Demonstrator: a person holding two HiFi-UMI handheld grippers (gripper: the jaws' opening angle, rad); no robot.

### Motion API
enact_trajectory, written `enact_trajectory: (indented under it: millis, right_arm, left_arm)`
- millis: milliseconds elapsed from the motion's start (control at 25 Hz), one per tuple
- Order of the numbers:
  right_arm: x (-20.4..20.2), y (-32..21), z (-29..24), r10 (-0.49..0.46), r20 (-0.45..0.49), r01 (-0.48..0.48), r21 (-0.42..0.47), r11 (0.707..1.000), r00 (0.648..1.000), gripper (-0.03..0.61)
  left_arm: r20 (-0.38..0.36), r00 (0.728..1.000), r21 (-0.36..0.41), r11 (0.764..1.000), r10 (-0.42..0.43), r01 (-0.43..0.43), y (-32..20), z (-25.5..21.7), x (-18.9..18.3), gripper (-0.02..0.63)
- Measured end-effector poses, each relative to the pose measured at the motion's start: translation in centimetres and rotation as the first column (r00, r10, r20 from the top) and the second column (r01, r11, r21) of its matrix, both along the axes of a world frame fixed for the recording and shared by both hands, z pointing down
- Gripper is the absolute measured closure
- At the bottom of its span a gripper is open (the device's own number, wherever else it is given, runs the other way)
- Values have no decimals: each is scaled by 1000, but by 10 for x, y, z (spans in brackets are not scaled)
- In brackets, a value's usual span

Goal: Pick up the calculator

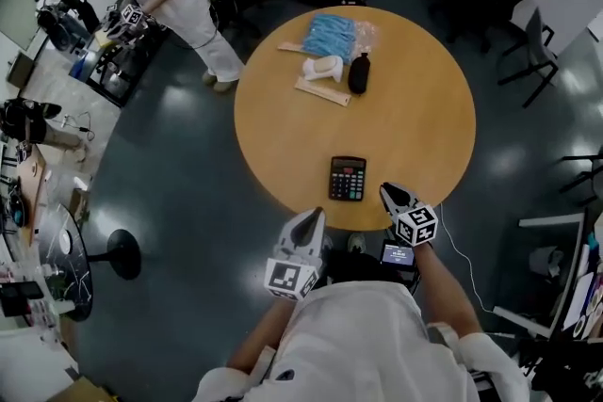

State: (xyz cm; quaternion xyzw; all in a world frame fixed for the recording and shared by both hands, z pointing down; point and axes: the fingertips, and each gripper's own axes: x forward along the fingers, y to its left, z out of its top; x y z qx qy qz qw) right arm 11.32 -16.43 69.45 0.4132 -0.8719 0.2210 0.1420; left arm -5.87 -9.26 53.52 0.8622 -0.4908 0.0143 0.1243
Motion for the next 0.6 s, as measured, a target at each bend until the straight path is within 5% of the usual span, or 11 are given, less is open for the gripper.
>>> enact_trajectory:
  millis: [160, 600]
  right_arm:
    - [-3, -26, 39, -56, -14, 54, -105, 993, 998, 440]
    - [-34, -77, 115, -260, -26, 245, -256, 935, 965, 402]
  left_arm:
    - [-8, 1000, -21, 1000, 0, 0, -22, 6, -2, 607]
    - [3, 1000, -122, 992, 14, -14, -35, 32, -2, 606]
